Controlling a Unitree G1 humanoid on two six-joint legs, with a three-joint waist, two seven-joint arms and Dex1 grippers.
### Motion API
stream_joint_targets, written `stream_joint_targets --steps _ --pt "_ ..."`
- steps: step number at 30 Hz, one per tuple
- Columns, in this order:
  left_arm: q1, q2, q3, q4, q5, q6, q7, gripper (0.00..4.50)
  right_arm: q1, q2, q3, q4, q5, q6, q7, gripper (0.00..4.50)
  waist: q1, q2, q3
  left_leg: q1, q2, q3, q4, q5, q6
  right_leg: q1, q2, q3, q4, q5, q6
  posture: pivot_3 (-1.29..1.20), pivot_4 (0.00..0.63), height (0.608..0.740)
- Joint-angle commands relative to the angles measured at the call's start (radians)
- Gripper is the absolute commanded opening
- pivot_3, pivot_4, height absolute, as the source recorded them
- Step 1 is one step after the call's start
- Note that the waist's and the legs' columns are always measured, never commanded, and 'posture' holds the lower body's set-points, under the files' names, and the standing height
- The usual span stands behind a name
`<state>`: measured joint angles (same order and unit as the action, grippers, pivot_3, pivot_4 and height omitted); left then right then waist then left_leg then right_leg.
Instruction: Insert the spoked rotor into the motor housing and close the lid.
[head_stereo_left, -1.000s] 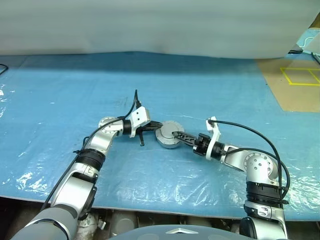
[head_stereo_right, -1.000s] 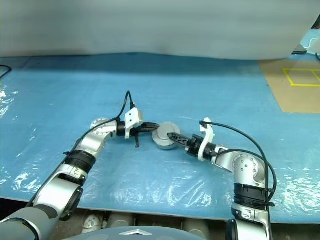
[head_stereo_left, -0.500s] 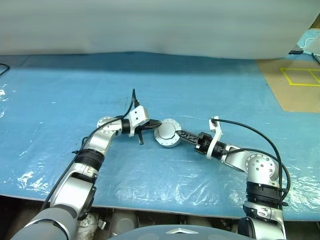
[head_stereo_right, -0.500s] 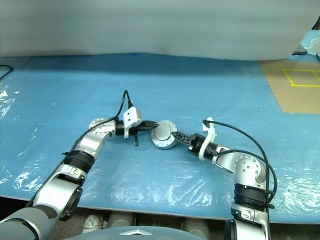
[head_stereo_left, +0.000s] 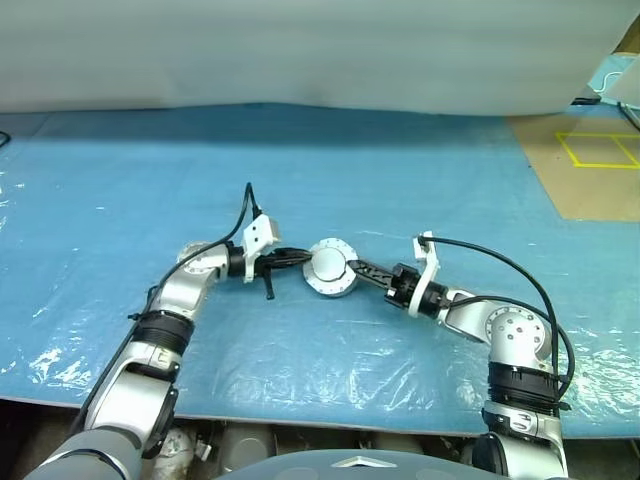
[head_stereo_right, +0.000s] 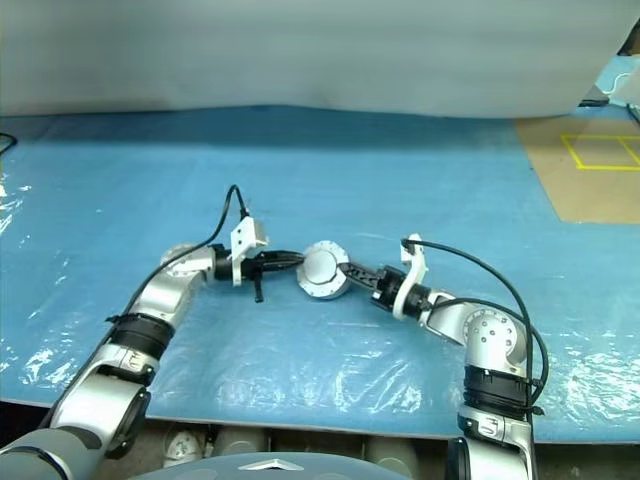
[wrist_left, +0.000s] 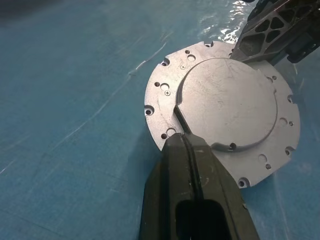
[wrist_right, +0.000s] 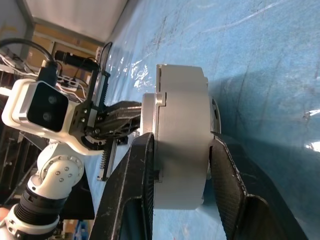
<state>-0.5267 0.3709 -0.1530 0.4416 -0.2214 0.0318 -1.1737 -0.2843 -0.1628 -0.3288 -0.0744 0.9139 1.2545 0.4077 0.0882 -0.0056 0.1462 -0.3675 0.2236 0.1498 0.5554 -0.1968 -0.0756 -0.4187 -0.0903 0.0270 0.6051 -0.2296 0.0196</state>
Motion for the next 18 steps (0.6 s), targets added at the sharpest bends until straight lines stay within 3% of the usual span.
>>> stream_joint_targets --steps 1,5,14,18 --pt "0.031 0.016 0.037 -0.137 -0.132 0.188 -0.056 0.0 -0.01 0.009 0.012 -0.014 0.051 0.031 0.002 1.25 -0.001 0.002 0.002 0.0 0.0 0.0 0.0 0.0 0.0 0.0 0.0 0.0 0.0 0.0 0.0 0.0 0.15 0.74" --pt "0.063 0.041 0.067 -0.205 -0.181 0.303 -0.044 0.0 -0.013 0.018 0.019 -0.03 0.08 0.049 0.006 1.25 -0.001 0.003 0.003 -0.003 0.0 0.0 0.0 0.0 0.0 -0.002 0.0 0.0 0.0 0.0 0.0 0.0 0.15 0.74" --pt "0.071 0.058 0.092 -0.193 -0.16 0.29 0.008 0.0 -0.048 0.015 0.007 0.025 0.072 0.037 -0.005 1.25 0.001 0.003 0.003 -0.003 0.0 0.0 0.0 0.0 0.0 -0.002 0.0 0.0 0.0 0.0 0.0 0.0 0.15 0.74" --pt "0.036 0.061 0.123 -0.168 -0.173 0.397 0.087 0.0 -0.067 0.017 -0.001 0.033 0.08 0.034 -0.008 1.25 0.003 0.003 0.003 -0.003 0.0 0.0 0.001 0.0 0.0 -0.002 0.0 0.0 0.001 0.0 0.0 0.0 0.15 0.74"
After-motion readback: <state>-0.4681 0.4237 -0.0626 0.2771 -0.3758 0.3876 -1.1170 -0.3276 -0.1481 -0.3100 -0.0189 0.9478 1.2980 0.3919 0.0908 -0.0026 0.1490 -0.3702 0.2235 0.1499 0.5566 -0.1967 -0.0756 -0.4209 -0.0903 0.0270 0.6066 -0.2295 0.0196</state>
